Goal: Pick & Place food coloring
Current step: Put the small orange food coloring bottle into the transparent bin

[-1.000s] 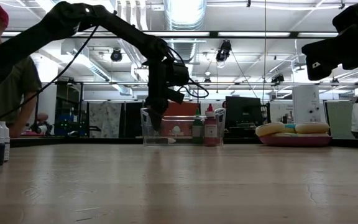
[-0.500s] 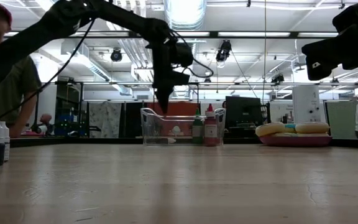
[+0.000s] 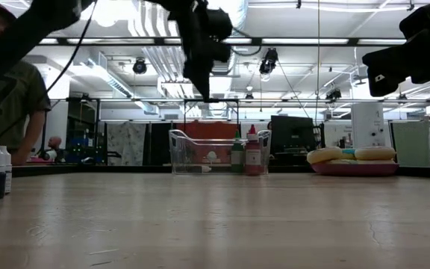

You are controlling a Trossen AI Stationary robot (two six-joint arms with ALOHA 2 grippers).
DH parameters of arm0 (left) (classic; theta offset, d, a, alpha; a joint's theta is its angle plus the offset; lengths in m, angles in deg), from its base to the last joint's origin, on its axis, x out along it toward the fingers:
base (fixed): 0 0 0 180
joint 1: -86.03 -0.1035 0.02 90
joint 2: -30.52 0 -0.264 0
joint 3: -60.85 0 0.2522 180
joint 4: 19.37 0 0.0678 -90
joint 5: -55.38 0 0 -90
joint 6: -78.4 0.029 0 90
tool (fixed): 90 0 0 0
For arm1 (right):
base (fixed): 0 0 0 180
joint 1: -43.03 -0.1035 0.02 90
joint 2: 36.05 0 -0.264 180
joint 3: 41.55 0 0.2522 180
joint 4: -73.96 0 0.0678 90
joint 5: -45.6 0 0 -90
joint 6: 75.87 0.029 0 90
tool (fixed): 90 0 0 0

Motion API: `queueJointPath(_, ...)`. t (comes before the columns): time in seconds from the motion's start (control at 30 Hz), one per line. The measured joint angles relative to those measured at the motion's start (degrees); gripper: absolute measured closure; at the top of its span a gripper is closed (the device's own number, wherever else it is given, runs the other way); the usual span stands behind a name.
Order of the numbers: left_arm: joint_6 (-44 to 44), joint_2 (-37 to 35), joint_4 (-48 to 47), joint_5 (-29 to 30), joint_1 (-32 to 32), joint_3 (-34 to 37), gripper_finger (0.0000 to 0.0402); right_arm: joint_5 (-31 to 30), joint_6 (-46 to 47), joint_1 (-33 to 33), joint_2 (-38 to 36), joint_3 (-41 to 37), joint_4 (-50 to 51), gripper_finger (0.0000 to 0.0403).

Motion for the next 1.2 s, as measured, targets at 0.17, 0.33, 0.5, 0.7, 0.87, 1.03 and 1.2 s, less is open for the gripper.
queueJointPath(0.17,-4.3,-2.4,-3.3,-0.1,5.2,0.0,0.0401,0.0,0.0,0.0,0.0,0.0,0.0,0.0394)
queueJointPath(0.33,-8.7,-3.2,-4.9,-0.1,10.6,0.0,0.0401,0.0,0.0,0.0,0.0,0.0,0.0,0.0394)
queueJointPath(0.5,-10.4,-3.4,-5.2,-0.4,15.2,0.1,0.0401,0.0,0.0,0.0,0.1,0.0,0.0,0.0394)
queueJointPath(0.7,-12.9,-3.4,-6.4,-0.4,20.4,0.1,0.0401,0.0,0.0,0.0,0.1,0.0,0.0,0.0394)
queueJointPath(0.87,-15.2,-4.2,-8.5,-0.4,25.7,0.1,0.0401,0.0,0.0,0.0,0.1,0.0,0.0,0.0394)
queueJointPath(1.03,-18.3,-6.2,-7.8,0.2,30.6,2.2,0.0401,0.0,0.0,0.0,0.1,0.0,0.0,0.0394)
queueJointPath(1.2,-21.3,-9.5,-4.3,1.0,34.2,8.4,0.0401,0.0,0.0,0.0,0.1,0.0,0.0,0.0394)
